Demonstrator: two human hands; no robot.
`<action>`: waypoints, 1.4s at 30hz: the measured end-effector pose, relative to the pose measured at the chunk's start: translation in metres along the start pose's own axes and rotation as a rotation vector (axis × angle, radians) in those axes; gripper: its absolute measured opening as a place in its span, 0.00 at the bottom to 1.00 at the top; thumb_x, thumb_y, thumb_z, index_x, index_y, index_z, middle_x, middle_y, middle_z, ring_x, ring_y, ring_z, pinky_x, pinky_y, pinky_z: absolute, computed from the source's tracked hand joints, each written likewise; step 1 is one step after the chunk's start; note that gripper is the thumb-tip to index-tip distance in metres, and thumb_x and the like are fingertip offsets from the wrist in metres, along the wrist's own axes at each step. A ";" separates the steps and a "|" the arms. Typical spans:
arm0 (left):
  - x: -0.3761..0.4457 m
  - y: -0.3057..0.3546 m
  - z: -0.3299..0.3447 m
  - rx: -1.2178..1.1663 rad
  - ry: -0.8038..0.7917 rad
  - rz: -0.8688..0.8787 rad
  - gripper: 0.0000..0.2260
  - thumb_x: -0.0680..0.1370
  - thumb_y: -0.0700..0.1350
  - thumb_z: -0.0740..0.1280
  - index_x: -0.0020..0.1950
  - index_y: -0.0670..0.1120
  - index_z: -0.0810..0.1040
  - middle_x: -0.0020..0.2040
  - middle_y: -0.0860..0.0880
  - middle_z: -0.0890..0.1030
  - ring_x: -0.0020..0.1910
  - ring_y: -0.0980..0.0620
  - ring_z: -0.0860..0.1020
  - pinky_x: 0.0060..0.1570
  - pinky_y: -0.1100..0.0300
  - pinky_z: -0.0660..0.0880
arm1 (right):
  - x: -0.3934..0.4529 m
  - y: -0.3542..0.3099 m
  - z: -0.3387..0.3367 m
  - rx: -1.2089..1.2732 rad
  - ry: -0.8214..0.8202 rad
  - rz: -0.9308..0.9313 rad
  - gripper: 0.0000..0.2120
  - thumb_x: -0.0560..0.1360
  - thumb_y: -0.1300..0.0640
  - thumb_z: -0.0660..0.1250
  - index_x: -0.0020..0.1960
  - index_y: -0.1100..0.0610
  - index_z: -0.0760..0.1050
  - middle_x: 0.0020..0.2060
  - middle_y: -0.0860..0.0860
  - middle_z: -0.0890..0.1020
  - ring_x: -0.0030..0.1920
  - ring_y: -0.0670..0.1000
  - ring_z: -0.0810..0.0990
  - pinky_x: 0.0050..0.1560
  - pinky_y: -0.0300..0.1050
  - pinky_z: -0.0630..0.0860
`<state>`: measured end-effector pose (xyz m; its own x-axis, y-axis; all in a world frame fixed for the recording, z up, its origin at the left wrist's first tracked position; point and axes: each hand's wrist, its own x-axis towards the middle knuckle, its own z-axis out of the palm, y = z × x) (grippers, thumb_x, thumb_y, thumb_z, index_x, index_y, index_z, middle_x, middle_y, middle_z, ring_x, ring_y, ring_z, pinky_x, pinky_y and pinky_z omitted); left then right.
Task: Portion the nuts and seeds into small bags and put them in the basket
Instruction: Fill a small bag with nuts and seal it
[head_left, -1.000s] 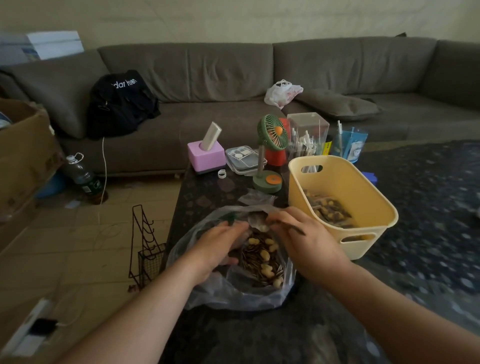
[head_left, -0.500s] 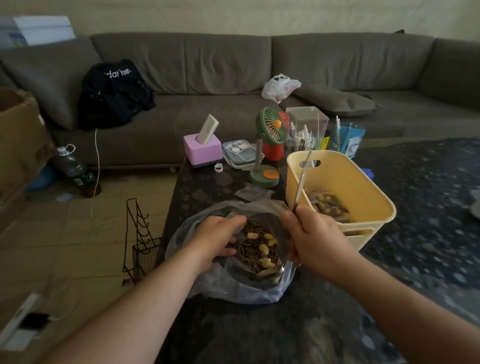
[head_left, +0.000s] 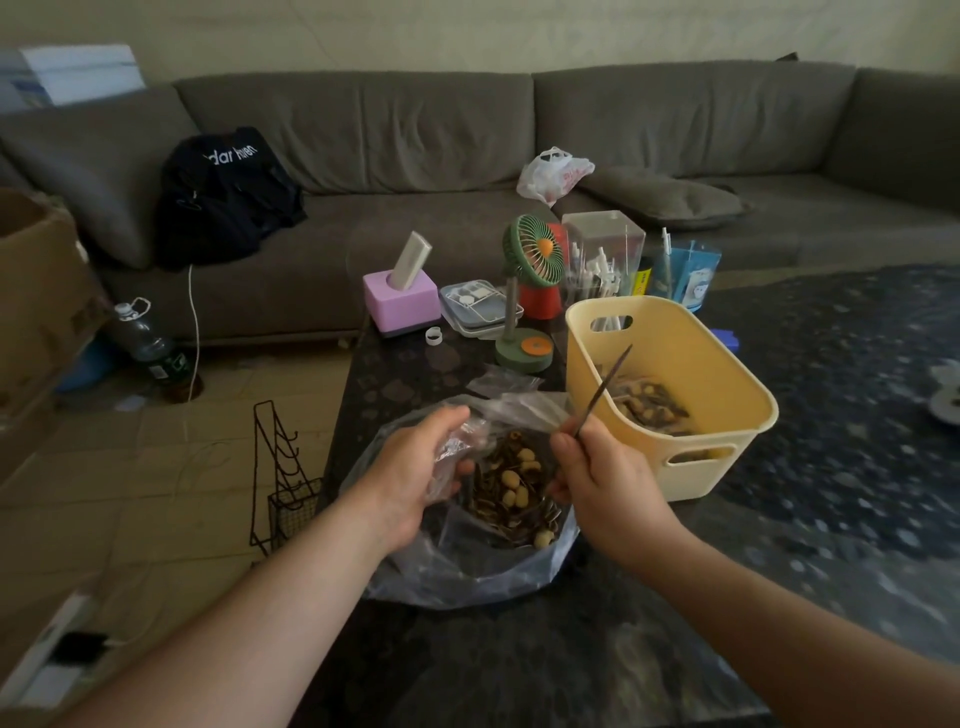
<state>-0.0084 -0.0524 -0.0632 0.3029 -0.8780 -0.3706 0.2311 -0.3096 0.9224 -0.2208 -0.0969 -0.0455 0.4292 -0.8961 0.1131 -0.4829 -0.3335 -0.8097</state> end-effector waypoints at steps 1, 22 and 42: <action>-0.003 0.002 0.001 -0.016 -0.010 0.009 0.15 0.81 0.59 0.67 0.50 0.52 0.90 0.52 0.48 0.88 0.52 0.48 0.81 0.59 0.48 0.74 | 0.000 0.000 0.001 0.010 0.003 0.002 0.06 0.86 0.49 0.60 0.51 0.45 0.73 0.42 0.47 0.83 0.43 0.43 0.84 0.48 0.48 0.84; -0.007 -0.006 -0.023 0.746 0.066 0.508 0.21 0.75 0.63 0.75 0.65 0.56 0.83 0.63 0.61 0.78 0.62 0.64 0.77 0.61 0.63 0.75 | -0.002 -0.004 0.005 0.235 0.125 0.154 0.09 0.87 0.50 0.57 0.54 0.50 0.75 0.41 0.52 0.85 0.41 0.47 0.86 0.49 0.54 0.85; -0.014 -0.015 -0.012 0.810 0.041 0.479 0.32 0.76 0.61 0.75 0.79 0.58 0.72 0.67 0.69 0.76 0.66 0.71 0.73 0.67 0.67 0.72 | 0.009 -0.049 -0.038 0.141 0.207 -0.096 0.11 0.86 0.51 0.58 0.49 0.51 0.75 0.36 0.49 0.85 0.38 0.45 0.86 0.45 0.54 0.85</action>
<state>-0.0049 -0.0313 -0.0732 0.2348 -0.9689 0.0785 -0.6355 -0.0919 0.7666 -0.2224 -0.0999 0.0171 0.2960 -0.9079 0.2969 -0.3304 -0.3890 -0.8600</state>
